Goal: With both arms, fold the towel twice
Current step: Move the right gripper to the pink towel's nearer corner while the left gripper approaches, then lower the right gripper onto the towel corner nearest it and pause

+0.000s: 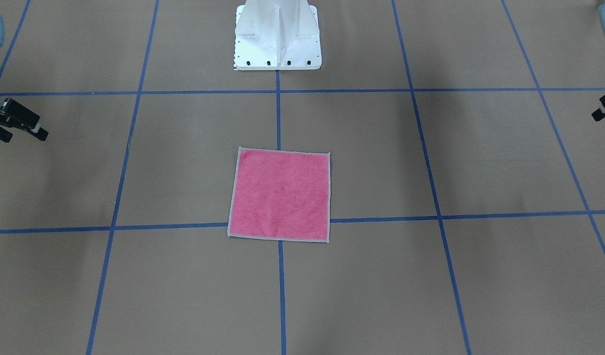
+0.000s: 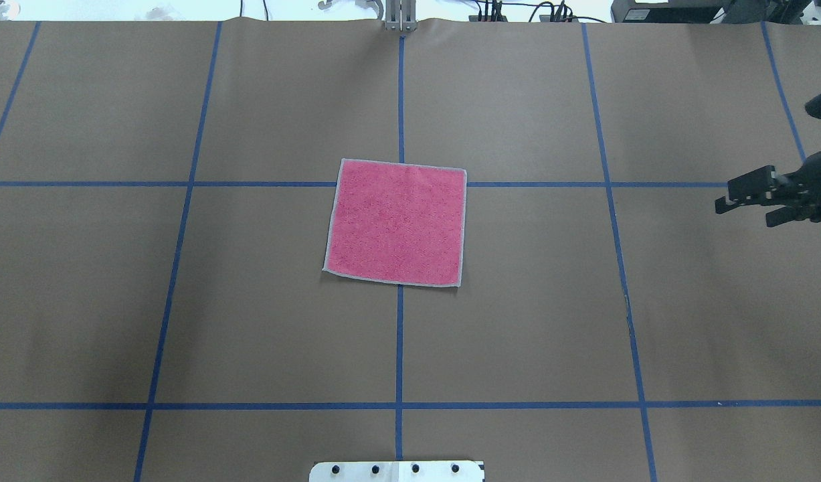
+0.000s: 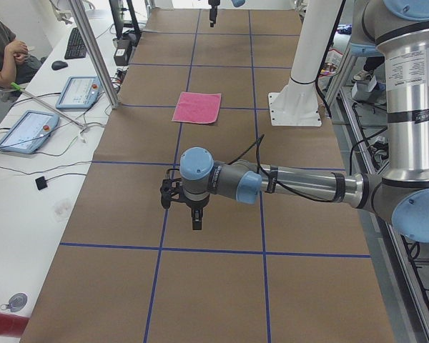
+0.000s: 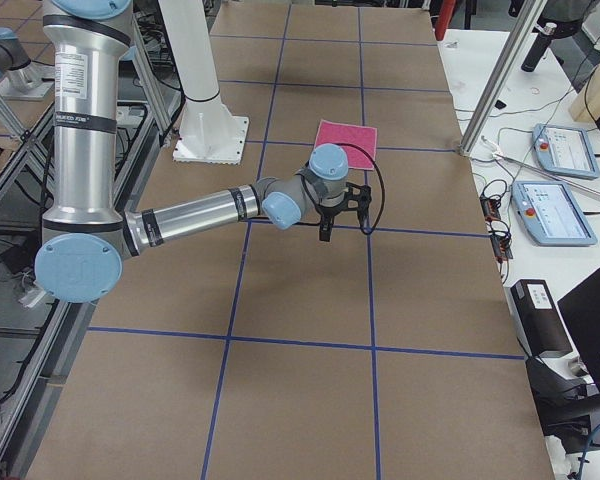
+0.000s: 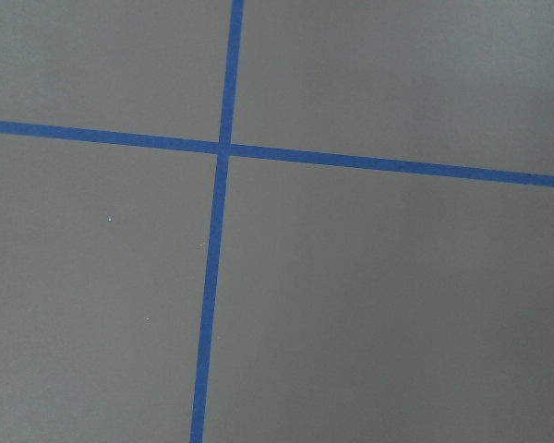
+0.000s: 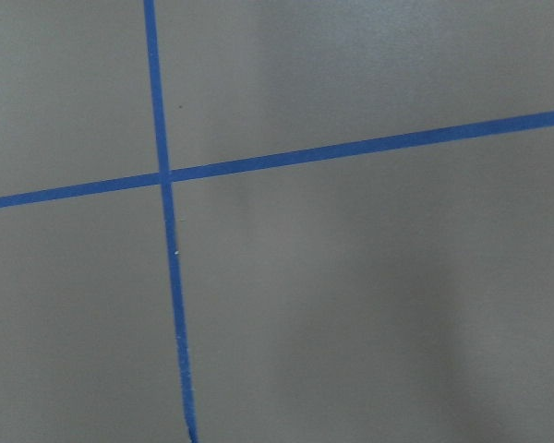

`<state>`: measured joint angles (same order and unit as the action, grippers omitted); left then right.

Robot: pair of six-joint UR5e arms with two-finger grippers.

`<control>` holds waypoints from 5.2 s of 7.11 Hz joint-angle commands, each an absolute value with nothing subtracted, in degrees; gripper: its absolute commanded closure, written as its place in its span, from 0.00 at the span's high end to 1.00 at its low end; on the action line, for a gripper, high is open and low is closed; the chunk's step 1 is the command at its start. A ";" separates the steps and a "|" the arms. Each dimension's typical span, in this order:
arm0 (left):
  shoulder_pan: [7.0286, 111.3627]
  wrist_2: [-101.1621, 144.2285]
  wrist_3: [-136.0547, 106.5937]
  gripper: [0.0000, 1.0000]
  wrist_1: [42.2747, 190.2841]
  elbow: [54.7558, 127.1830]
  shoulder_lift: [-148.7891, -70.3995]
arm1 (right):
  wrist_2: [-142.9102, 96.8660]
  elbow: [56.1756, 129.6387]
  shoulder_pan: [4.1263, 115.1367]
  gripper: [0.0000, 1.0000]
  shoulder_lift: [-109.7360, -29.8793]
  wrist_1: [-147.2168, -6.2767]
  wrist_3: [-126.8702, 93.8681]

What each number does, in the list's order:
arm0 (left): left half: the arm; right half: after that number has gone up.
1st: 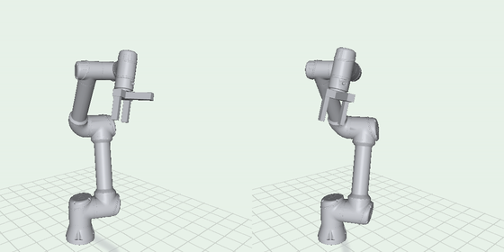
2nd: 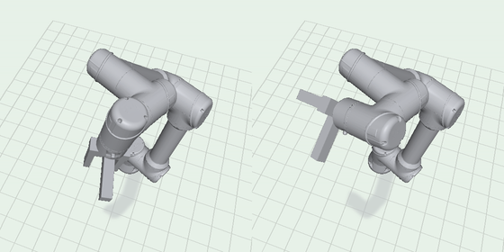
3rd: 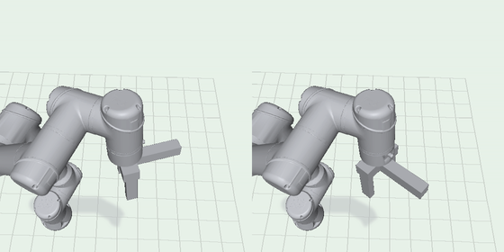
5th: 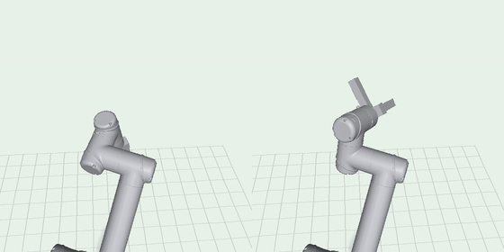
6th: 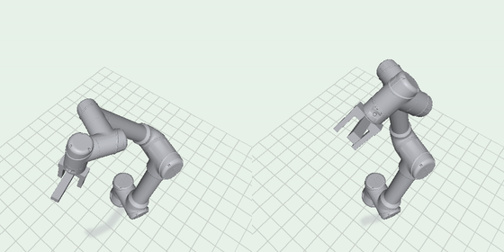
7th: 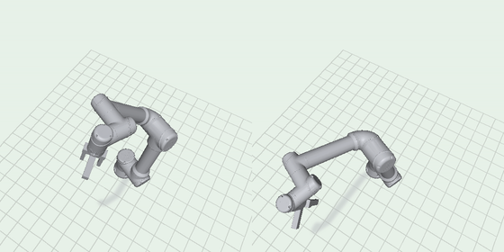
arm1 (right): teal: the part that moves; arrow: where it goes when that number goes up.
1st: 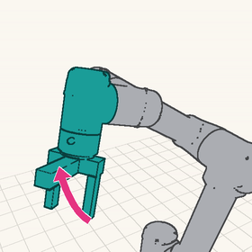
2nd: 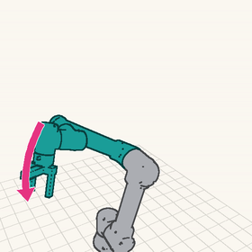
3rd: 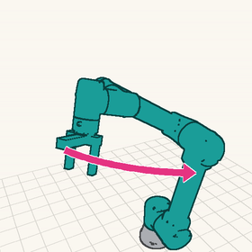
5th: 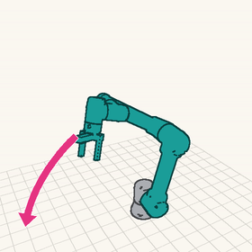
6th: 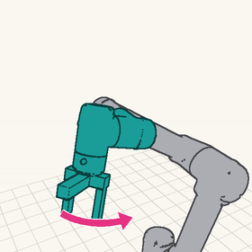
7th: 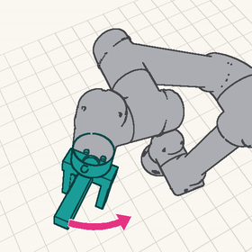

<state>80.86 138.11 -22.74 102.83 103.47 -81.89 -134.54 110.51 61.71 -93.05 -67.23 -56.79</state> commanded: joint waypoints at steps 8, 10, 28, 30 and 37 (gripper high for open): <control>49.07 129.14 -80.57 1.00 112.94 102.57 -104.67 | -98.09 103.49 23.38 0.98 -66.04 -67.85 -117.98; 48.69 128.76 -81.03 1.00 112.94 102.66 -104.77 | -95.55 100.29 23.12 0.93 -63.81 -67.76 -122.33; 48.34 128.50 -82.09 1.00 112.76 102.92 -105.65 | -94.66 96.59 22.94 0.29 -61.79 -70.31 -128.41; 48.25 128.50 -82.35 1.00 112.76 102.92 -105.73 | -93.96 96.59 22.94 0.26 -61.87 -70.31 -128.41; 47.81 128.41 -83.76 1.00 112.76 103.10 -105.73 | -93.25 97.20 22.94 0.23 -62.14 -70.31 -128.41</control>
<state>47.82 128.41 -83.70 112.76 103.08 -105.74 -93.26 96.91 22.86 -62.08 -70.31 -128.41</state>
